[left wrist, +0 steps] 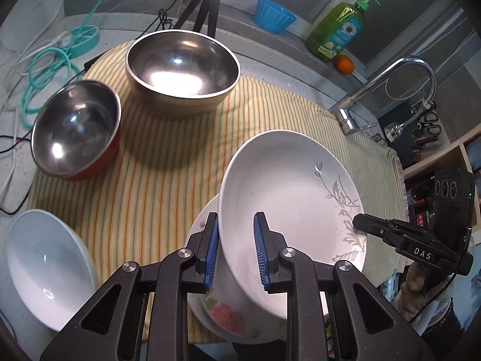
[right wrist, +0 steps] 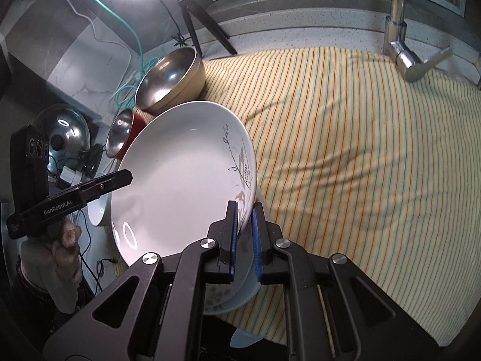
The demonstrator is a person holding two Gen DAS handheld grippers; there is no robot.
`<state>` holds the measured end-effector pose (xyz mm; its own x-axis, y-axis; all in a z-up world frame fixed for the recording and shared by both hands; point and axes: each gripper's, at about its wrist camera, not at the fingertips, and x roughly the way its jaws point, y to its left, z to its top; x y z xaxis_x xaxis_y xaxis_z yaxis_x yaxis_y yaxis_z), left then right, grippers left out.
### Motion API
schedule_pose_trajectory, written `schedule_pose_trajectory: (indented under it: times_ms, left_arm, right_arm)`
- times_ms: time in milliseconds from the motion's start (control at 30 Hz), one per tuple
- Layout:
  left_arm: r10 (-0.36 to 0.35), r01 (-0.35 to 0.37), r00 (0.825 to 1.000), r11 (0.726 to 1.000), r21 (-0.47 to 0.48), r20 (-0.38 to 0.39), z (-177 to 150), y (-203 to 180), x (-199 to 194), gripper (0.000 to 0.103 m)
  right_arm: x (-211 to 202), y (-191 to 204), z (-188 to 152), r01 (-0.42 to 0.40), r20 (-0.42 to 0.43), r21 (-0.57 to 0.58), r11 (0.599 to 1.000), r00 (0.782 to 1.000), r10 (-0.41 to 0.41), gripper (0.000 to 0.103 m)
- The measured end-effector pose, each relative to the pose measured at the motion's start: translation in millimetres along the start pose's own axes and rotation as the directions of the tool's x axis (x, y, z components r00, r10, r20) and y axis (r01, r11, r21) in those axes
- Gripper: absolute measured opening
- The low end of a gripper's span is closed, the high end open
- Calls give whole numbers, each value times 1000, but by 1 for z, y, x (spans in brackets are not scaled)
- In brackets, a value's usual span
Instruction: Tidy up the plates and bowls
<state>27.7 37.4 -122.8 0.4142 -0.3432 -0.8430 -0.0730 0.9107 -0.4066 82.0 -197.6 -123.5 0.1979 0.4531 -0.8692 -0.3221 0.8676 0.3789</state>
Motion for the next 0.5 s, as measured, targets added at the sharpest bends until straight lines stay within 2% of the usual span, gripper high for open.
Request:
schedule_pose_trajectory:
  times_ms: [233,500]
  left_arm:
    - [8,-7,999,1000,17,-35,-16,5,2,21]
    - [13,-12,999,1000,25,-49,-26,8,5,21]
  right_arm:
    - [5,9,-27,10,-26,8,1000,1000,-10,9]
    - [13,11,-43,22,-55,13,1000,998,-21,10]
